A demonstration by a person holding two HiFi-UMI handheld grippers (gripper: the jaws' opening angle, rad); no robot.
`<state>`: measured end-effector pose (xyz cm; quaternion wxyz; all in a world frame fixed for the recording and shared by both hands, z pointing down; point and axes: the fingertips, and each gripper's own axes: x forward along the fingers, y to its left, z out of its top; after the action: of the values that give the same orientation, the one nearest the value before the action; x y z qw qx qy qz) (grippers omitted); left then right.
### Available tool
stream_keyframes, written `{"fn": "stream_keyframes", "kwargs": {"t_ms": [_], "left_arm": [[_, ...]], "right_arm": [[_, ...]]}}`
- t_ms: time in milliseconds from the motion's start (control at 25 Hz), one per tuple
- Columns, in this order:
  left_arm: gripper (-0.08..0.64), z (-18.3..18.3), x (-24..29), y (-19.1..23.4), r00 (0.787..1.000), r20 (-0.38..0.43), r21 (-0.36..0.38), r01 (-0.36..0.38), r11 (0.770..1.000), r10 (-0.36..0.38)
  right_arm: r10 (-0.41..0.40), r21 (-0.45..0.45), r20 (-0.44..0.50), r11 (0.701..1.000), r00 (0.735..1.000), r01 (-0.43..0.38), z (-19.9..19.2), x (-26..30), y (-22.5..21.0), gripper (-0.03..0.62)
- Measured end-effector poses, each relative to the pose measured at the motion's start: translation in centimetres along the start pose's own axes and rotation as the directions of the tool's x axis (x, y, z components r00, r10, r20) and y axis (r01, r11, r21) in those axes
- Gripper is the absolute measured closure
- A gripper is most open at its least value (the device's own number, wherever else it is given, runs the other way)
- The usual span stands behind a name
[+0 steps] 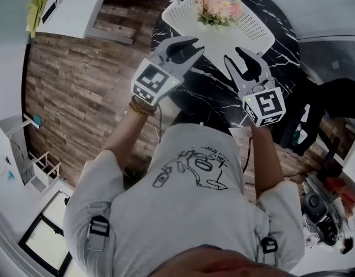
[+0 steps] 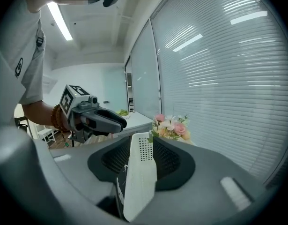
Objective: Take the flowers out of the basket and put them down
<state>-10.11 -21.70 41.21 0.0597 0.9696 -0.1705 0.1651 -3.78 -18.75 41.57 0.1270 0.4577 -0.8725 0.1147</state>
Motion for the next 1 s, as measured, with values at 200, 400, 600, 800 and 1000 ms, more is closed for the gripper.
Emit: {"fn": "stream_keyframes", "kwargs": {"t_ms": [200,400,600,800,1000], "left_arm": [[0.444,-1.5,1.6,2.2,0.999,-0.042,0.014,-0.005,1.0,0.006],[0.389,-3.6,3.1,4.3,0.994,-0.107,0.041,-0.003,0.999,0.007],[0.352,-5.6,4.4,6.1,0.987,-0.159,0.056,0.001,0.998,0.008],[0.334,-6.8,5.6,7.7,0.978,-0.209,0.084,0.012,0.996,0.006],[0.285,-8.3,7.3,8.5,0.958,-0.286,0.133,0.063,0.989,-0.022]], "right_arm": [[0.007,0.015,-0.05,1.0,0.999,-0.007,-1.8,2.0,-1.7,0.392],[0.01,0.029,-0.09,1.0,0.996,-0.007,-3.3,4.1,-3.4,0.31],[0.047,0.044,-0.149,0.998,0.988,-0.041,-5.4,6.3,-4.6,0.288],[0.063,0.04,-0.178,0.998,0.982,-0.056,-6.6,8.2,-5.6,0.271],[0.078,0.041,-0.21,0.997,0.975,-0.071,-7.9,9.9,-6.4,0.252]]}}
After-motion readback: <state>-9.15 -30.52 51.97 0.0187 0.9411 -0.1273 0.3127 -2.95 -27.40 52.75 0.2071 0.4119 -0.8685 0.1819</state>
